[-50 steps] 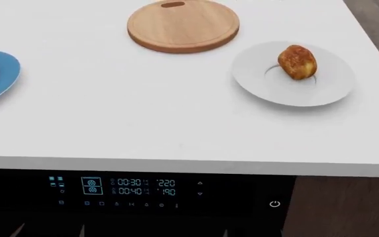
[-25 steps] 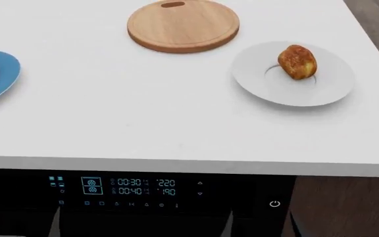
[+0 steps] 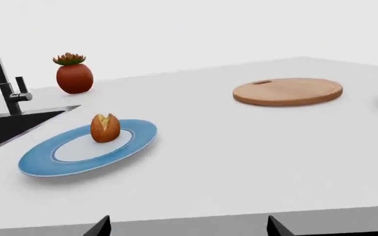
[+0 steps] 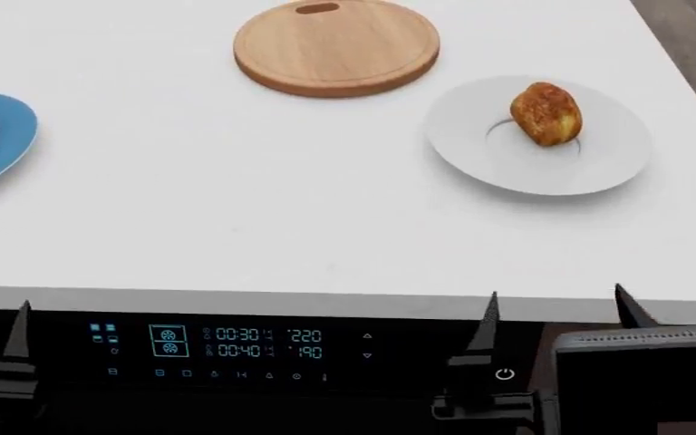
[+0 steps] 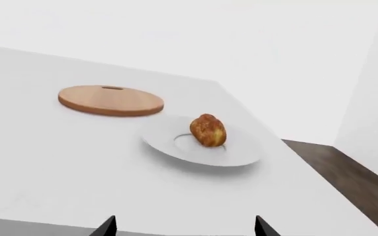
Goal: Place all breads on the cutting board.
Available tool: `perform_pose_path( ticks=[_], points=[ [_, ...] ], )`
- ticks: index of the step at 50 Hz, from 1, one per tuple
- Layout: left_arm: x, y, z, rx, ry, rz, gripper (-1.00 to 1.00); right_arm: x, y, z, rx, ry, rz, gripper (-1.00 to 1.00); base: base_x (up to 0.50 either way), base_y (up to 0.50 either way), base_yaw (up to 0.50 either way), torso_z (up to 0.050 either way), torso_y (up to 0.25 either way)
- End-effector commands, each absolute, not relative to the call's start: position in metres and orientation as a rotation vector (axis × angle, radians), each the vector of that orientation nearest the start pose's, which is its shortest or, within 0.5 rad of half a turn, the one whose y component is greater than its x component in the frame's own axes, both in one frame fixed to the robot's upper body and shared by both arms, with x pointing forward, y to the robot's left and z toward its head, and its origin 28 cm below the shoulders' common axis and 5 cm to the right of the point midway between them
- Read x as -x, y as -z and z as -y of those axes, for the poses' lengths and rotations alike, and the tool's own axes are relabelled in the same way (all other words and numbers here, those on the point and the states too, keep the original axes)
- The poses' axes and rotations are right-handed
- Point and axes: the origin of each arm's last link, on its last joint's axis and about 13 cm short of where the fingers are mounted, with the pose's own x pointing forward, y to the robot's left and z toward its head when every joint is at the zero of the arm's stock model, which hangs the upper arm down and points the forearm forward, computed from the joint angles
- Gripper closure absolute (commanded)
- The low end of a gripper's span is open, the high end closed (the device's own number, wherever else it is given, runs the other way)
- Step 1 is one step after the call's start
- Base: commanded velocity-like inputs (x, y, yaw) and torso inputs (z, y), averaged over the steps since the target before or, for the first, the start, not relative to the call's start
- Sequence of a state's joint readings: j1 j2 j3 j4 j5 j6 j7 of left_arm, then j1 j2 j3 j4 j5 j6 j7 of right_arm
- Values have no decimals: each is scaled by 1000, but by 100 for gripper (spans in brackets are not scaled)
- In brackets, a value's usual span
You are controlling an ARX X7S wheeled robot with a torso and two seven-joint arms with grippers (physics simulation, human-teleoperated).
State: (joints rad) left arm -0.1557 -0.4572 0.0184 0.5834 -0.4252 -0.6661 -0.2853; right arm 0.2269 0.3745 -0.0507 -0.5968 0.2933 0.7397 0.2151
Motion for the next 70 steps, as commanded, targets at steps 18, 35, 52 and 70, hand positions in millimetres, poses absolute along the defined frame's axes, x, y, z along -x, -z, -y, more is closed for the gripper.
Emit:
perform_pose_path(
  ticks=[18, 35, 52, 70],
  points=[
    [-228, -200, -283, -139, -91, 134, -100, -260, -239, 172, 141, 32, 82, -100, 0, 0, 0, 0, 0],
    [-231, -250, -294, -110, -79, 151, -100, -277, -280, 162, 148, 23, 131, -100, 175, 0, 0, 0, 0],
    [-230, -264, -295, -168, -87, 159, -100, -273, -294, 159, 218, 0, 136, -100, 500, 33, 0, 0, 0],
    [-231, -265, -296, -161, -91, 167, -100, -275, -295, 162, 194, 6, 106, -100, 500, 129, 0, 0, 1]
  ],
)
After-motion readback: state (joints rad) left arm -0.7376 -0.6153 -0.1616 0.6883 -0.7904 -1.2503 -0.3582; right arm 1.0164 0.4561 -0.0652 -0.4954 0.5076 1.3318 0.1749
